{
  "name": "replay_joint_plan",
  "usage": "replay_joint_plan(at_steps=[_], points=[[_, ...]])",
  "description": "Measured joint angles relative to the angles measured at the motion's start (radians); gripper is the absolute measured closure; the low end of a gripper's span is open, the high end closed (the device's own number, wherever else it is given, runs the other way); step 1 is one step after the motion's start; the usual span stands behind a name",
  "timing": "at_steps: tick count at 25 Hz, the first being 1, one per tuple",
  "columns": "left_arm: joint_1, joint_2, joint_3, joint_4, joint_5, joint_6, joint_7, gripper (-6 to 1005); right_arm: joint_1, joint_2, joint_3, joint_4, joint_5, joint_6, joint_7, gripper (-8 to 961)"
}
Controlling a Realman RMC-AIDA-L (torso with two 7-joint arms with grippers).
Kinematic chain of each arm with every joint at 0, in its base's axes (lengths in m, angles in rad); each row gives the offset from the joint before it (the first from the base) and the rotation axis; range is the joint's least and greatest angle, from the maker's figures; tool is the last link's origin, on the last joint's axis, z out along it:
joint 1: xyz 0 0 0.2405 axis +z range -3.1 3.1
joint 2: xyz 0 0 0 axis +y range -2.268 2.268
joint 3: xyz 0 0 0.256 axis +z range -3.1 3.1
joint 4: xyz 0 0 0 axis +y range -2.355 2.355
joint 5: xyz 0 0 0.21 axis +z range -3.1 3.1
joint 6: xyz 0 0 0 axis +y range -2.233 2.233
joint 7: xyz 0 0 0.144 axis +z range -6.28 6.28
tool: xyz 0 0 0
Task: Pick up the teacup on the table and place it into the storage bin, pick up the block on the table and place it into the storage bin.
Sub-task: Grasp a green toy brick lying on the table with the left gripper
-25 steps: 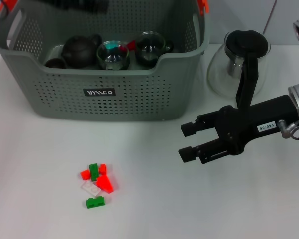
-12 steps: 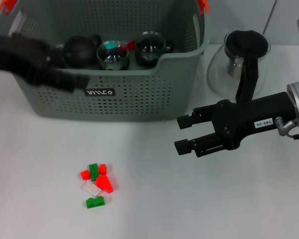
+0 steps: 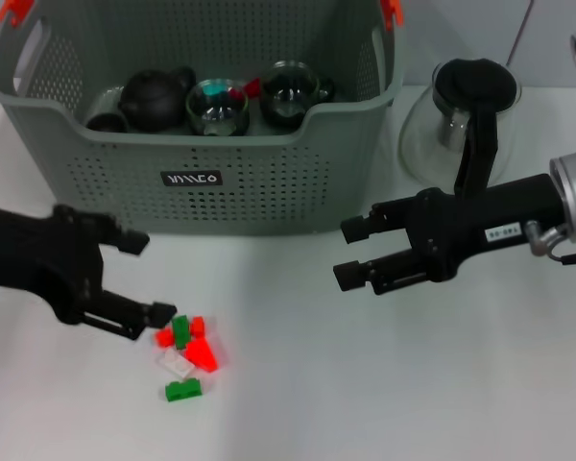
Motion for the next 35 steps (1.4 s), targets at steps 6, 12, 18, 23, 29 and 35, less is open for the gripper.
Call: replay_joint_plan(at_steps=[6, 12, 18, 23, 29, 35], points=[[-0.028, -0.011, 0.08, 0.123, 0.114, -0.066, 0.028, 47, 0.02, 0.007, -0.007, 0.035, 0.0, 0.025, 0.005, 129], [-0.084, -0.007, 0.098, 0.254, 0.179, -0.126, 0.082, 47, 0.029, 0.011, -0.009, 0.045, -0.004, 0.029, 0.022, 128], [-0.107, -0.001, 0.103, 0.289, 0.226, -0.161, 0.088, 48, 0.029, 0.007, -0.009, 0.041, -0.005, 0.026, 0.036, 128], [-0.109, -0.001, 0.112, 0.295, 0.267, -0.201, 0.101, 48, 0.031, 0.001, -0.009, 0.039, -0.004, 0.023, 0.037, 129], [-0.109, 0.001, 0.11, 0.298, 0.276, -0.204, 0.102, 48, 0.033, -0.002, -0.006, 0.038, -0.002, 0.024, 0.037, 129], [-0.108, -0.006, 0.117, 0.302, 0.294, -0.235, 0.1, 48, 0.037, -0.002, -0.006, 0.037, -0.001, 0.03, 0.038, 128]])
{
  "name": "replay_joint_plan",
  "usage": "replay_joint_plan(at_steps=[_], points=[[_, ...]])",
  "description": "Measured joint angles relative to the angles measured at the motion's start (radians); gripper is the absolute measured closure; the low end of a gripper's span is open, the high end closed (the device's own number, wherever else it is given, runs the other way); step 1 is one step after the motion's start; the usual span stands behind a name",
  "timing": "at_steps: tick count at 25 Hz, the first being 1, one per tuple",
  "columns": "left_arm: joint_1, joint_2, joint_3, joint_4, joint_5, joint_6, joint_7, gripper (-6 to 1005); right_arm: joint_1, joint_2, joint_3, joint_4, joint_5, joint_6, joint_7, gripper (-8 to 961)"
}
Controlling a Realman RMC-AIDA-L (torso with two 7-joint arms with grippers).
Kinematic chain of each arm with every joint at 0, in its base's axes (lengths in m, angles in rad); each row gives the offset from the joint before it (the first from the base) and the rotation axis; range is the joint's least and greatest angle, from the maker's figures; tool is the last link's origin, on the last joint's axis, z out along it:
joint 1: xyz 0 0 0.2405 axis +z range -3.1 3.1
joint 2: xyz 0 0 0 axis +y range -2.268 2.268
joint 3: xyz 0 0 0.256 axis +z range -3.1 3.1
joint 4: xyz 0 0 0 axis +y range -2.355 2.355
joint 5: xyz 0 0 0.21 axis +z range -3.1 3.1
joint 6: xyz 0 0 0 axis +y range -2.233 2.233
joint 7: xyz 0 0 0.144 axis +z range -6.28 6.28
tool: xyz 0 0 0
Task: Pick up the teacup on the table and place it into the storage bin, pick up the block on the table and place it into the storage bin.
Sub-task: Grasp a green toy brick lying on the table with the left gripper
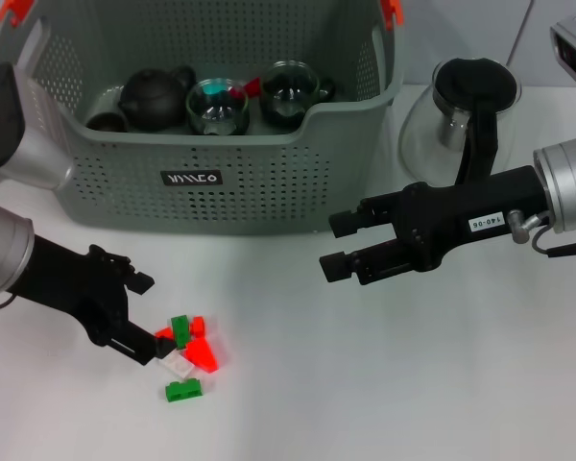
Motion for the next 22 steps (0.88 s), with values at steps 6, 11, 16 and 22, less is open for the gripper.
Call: replay_joint_plan(at_steps=[6, 11, 16, 22], points=[[-0.001, -0.004, 0.035, -0.001, 0.023, -0.007, 0.004, 48, 0.001, 0.0, 0.003, 0.0, 0.001, -0.001, 0.007, 129], [-0.003, -0.002, 0.096, -0.01, 0.04, -0.002, 0.005, 48, 0.002, 0.0, 0.003, 0.0, 0.001, 0.0, 0.014, 129], [0.003, -0.006, 0.17, -0.035, 0.061, 0.018, 0.006, 48, 0.002, 0.0, 0.004, 0.0, 0.001, 0.001, 0.016, 129], [-0.012, -0.011, 0.189, -0.038, 0.063, 0.075, 0.005, 64, 0.002, 0.0, 0.006, 0.0, 0.002, 0.008, 0.02, 128]])
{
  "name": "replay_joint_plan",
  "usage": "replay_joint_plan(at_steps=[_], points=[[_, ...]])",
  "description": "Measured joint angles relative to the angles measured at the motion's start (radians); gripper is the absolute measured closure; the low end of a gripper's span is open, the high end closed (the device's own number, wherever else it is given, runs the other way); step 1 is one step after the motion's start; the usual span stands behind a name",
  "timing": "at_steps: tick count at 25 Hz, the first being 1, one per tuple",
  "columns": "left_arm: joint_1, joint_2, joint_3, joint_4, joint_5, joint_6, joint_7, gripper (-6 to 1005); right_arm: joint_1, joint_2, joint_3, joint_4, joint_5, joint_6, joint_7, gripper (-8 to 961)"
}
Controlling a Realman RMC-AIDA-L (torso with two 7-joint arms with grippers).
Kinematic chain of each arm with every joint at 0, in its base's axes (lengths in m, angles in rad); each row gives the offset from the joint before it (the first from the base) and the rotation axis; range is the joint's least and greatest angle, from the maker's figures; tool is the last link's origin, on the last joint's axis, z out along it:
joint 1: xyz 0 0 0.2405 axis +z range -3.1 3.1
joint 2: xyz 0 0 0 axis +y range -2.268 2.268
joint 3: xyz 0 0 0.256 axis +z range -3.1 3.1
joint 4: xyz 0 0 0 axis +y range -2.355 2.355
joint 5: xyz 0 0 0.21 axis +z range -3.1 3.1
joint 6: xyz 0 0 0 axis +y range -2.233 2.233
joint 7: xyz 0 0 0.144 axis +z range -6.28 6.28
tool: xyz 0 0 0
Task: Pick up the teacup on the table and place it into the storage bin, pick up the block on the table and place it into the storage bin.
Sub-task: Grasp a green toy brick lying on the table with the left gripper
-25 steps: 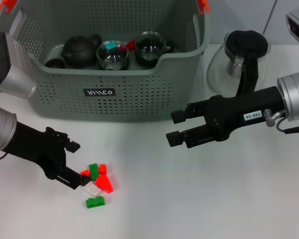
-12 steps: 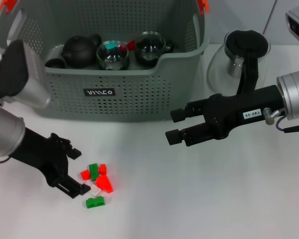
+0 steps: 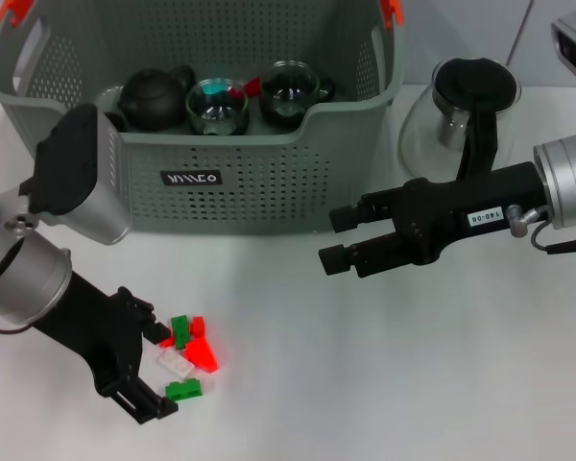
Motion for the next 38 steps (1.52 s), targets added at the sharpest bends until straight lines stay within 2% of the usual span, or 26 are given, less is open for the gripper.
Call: replay_joint_plan(at_steps=[11, 16, 38], points=[[0.009, -0.011, 0.012, 0.029, 0.0, 0.017, 0.003, 68, 0.002, 0.0, 0.0, 0.0, 0.001, 0.013, 0.002, 129], [0.004, -0.012, 0.017, 0.077, 0.001, 0.009, 0.005, 68, 0.004, 0.0, 0.0, 0.0, 0.001, 0.013, 0.003, 129], [-0.012, -0.002, 0.016, 0.142, 0.013, -0.039, 0.013, 68, 0.005, 0.0, 0.0, 0.0, 0.001, 0.014, 0.0, 129]])
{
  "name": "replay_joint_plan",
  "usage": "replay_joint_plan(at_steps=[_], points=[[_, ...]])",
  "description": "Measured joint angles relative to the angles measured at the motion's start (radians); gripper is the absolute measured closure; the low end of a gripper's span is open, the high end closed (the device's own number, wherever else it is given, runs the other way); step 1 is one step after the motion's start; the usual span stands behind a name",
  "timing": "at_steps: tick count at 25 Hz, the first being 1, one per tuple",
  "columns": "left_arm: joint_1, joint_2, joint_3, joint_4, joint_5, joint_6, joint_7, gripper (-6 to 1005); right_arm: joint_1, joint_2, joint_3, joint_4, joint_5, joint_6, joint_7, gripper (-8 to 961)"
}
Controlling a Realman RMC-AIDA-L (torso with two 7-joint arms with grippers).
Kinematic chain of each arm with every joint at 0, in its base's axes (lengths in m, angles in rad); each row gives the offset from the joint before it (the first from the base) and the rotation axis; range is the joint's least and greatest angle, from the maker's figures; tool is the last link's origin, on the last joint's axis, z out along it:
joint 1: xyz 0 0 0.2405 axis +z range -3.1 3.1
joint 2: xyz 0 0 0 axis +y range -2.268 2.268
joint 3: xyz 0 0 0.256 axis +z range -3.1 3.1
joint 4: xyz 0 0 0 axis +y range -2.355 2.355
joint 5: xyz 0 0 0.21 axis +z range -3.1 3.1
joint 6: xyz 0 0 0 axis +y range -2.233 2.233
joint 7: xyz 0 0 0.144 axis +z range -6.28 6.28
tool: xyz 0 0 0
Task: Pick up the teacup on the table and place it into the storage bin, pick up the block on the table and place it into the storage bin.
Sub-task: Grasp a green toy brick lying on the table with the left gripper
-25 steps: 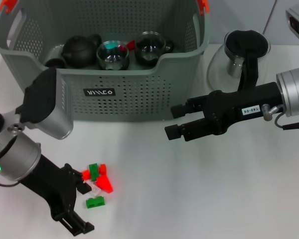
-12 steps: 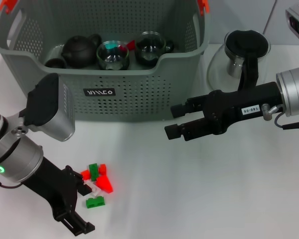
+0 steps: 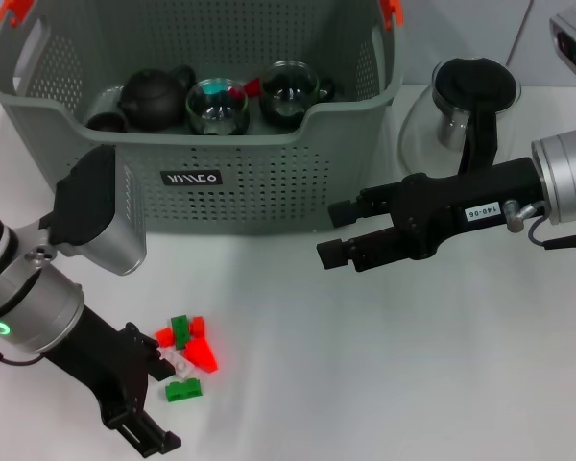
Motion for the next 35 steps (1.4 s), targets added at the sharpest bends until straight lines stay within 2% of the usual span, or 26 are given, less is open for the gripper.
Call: replay_joint_plan(at_steps=[20, 35], points=[[-0.017, 0.008, 0.001, 0.038, 0.014, -0.015, 0.012, 70, -0.001, 0.0, 0.0, 0.0, 0.0, 0.0, 0.001, 129], [-0.058, -0.007, 0.038, 0.057, 0.013, -0.009, 0.01, 79, -0.005, -0.005, 0.012, 0.0, 0.0, -0.002, -0.006, 128]])
